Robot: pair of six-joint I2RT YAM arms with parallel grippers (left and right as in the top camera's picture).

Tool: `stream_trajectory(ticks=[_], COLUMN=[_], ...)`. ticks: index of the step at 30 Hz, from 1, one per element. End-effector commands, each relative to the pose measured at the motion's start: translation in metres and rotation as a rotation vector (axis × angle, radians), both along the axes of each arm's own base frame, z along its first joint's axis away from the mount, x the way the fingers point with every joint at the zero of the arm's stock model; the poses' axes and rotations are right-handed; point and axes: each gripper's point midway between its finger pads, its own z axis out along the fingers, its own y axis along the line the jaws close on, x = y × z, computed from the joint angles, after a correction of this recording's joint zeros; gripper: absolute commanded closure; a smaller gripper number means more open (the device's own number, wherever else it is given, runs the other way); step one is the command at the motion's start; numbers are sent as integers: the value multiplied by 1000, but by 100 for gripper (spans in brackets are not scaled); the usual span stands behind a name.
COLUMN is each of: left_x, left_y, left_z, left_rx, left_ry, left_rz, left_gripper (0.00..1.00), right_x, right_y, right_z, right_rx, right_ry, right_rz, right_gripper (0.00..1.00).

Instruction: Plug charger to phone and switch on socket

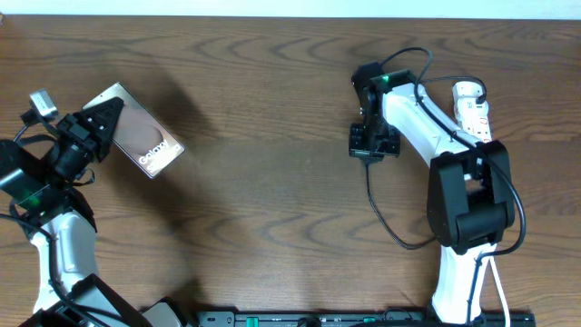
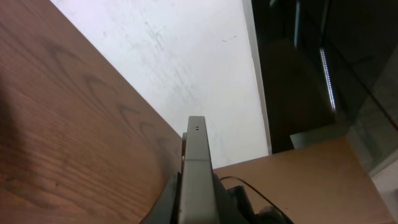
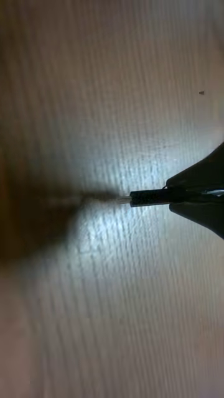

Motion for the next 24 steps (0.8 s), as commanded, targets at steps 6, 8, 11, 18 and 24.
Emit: stream_trajectory(ticks=[6,8,11,18,24], left_x=[-6,-6,-6,-6,-6], left_y=[-5,-5,-5,-5,-5], left_z=[4,4,4,3,3], left_rx=[15,18,21,28,29], left_ry=[-20,-22,-24,-27,-28], left_rz=[-38,-38,-39,-39,-39], left_gripper=[93,93,93,93,93], right_x=[-58,-75,-109,-167,-182], right_y=[6,11,22,14,8], right_z=[-42,-53,-66,-80,-86], right_rx=[-49,-10,69,47,23], right_ry=[135,176,273,417,444], right_rz=[11,9,-3,6,-19], right_gripper=[99,99,99,99,99])
